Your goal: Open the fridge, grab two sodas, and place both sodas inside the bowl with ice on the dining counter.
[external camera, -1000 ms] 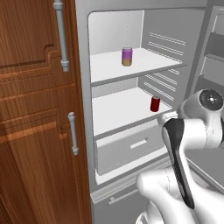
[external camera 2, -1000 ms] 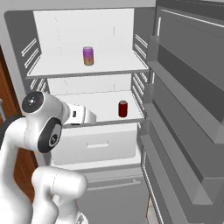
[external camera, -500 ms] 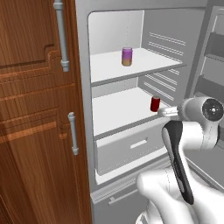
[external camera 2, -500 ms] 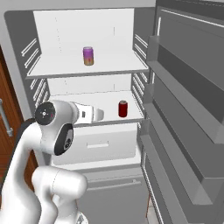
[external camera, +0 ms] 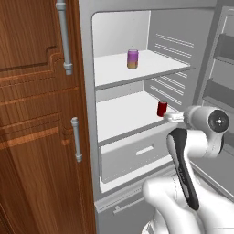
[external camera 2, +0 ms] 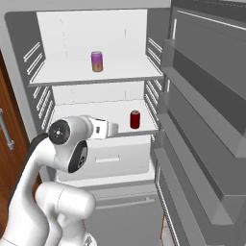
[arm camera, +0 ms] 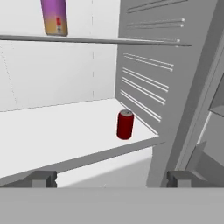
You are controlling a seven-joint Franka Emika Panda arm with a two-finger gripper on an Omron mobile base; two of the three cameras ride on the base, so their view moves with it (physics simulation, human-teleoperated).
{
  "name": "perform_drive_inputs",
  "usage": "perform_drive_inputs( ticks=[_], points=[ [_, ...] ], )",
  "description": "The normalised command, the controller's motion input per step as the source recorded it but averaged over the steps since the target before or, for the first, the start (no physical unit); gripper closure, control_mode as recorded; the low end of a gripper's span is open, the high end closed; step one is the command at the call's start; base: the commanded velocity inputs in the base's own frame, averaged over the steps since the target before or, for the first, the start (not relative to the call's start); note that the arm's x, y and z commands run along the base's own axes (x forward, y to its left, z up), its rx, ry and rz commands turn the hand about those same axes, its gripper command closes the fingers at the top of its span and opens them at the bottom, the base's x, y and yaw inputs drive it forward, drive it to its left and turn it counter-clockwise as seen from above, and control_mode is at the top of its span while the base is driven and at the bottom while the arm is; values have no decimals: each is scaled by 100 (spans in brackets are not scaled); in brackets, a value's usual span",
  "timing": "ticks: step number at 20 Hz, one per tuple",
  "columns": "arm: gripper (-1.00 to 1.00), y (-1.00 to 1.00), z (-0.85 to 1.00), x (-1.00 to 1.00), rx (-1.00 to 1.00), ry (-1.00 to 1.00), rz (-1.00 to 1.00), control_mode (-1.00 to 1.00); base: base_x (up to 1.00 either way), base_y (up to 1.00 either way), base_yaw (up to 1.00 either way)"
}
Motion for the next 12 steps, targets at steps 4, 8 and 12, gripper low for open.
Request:
perform_drive_inputs(
  ticks=[4,8,12],
  points=[
    [-100,-27,-7,3,8,0,-1,-100,0,0,0],
    [-100,-21,-5,8,6,0,-1,-100,0,0,0],
    [-100,-19,-5,10,7,0,-2,-100,0,0,0]
  ],
)
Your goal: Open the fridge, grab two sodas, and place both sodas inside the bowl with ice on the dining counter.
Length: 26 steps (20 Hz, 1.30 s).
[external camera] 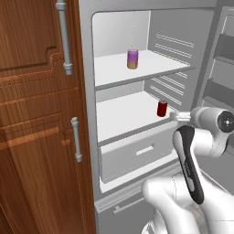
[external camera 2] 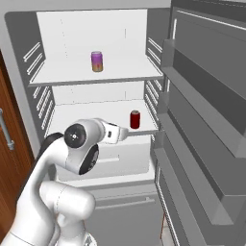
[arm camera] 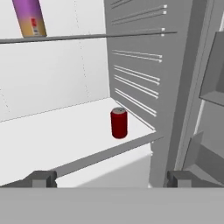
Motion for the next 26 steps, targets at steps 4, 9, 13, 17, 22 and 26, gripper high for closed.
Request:
perform_drive_inputs(
  ticks=[4,9,13,17,22,26],
  points=[
    [-100,-20,-10,10,6,0,-1,-100,0,0,0],
    [-100,-4,-4,19,1,0,0,-100,0,0,0],
    [-100,0,0,23,0,0,0,-100,0,0,0],
    [-100,0,0,31,0,1,0,-100,0,0,0],
    [-100,0,-1,47,-1,8,0,-100,0,0,0],
    [-100,0,0,48,-1,14,0,-100,0,0,0]
  ],
)
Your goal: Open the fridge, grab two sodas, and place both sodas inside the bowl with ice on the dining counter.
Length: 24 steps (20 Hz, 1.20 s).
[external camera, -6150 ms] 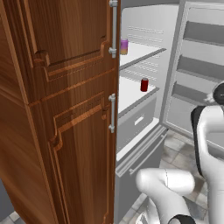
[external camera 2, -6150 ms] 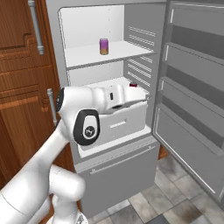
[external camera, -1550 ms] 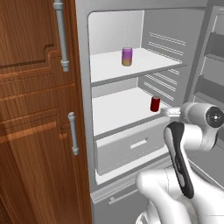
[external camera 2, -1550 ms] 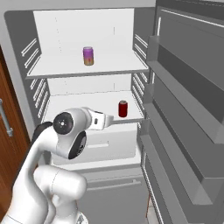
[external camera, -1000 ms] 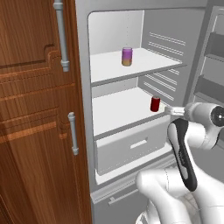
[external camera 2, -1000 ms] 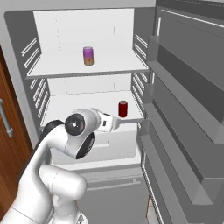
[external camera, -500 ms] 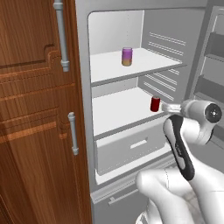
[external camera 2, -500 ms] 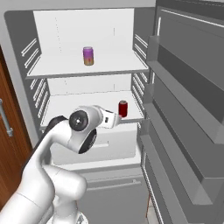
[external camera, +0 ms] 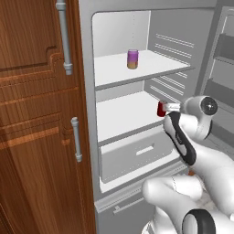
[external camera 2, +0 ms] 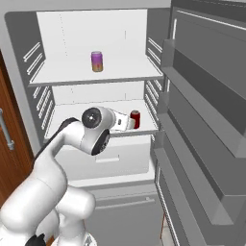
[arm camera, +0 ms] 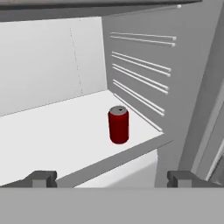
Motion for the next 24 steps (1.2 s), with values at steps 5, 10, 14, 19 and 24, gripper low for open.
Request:
perform_drive_inputs(
  ticks=[5,10,14,19,24],
  points=[
    [-100,-2,0,41,0,7,0,-100,0,0,0],
    [-100,-6,0,27,0,1,-1,-100,0,0,0],
    [-100,-8,0,23,0,0,0,-100,0,0,0],
    [-100,-2,-10,26,-1,1,0,-100,0,0,0],
    [-100,-4,-18,22,0,2,0,-100,0,0,0]
  ],
)
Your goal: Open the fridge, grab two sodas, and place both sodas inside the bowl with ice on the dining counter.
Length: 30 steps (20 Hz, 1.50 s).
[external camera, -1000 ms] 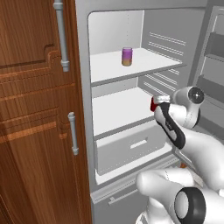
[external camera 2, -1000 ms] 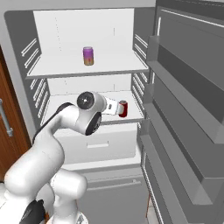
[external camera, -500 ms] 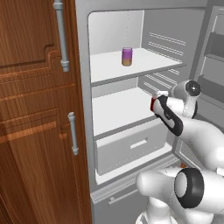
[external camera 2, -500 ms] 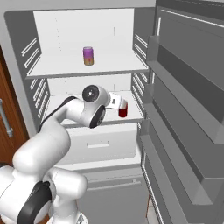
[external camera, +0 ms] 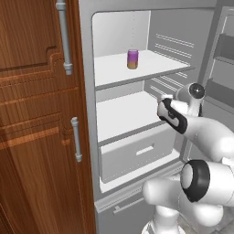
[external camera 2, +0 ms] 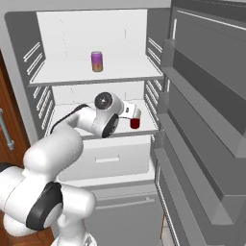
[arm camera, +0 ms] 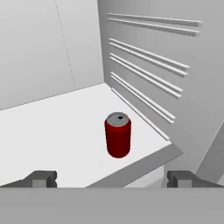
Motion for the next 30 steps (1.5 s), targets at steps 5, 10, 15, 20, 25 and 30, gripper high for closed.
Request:
perform_drive_inputs(
  ticks=[5,10,15,20,25,30],
  points=[
    [-100,-8,-14,16,0,0,0,-100,0,0,0],
    [-100,-6,-6,18,0,0,0,-100,0,0,0],
    [-100,-1,-13,25,0,1,0,-100,0,0,0],
    [-100,0,-16,28,0,1,0,-100,0,0,0],
    [-100,-2,-7,28,0,1,0,-100,0,0,0],
    [-100,-2,-6,26,0,0,0,-100,0,0,0]
  ],
)
